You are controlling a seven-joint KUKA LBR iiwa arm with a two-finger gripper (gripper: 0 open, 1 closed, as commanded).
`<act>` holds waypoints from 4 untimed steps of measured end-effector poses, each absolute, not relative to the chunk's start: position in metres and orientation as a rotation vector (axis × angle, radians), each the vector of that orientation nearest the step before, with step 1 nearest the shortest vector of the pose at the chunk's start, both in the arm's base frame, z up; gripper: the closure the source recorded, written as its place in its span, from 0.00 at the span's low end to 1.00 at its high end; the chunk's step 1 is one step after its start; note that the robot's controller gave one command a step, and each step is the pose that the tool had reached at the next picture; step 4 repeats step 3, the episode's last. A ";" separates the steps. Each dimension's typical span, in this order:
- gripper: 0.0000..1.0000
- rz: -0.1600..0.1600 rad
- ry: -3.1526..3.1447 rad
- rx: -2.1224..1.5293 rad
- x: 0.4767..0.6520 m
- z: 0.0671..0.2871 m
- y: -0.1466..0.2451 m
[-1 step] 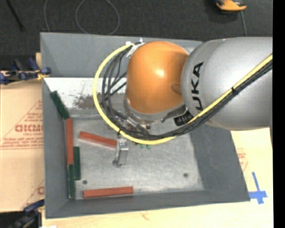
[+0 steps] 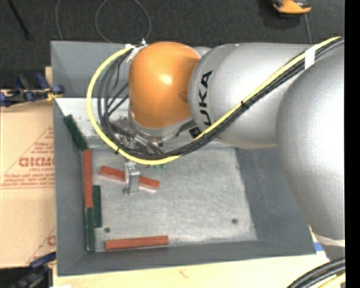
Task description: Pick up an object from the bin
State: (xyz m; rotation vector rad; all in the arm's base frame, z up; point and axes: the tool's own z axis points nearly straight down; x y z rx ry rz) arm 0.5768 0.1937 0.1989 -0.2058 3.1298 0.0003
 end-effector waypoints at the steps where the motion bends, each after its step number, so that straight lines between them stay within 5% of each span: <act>1: 0.00 0.002 3.141 -0.012 0.628 0.066 0.192; 2: 1.00 0.006 3.136 -0.008 0.629 0.071 0.193; 3: 1.00 0.004 3.127 -0.040 0.635 0.287 0.185; 4: 1.00 0.004 3.127 -0.040 0.635 0.287 0.185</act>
Offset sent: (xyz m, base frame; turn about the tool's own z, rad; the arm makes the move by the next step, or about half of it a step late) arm 0.0507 -0.0011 -0.1289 0.1263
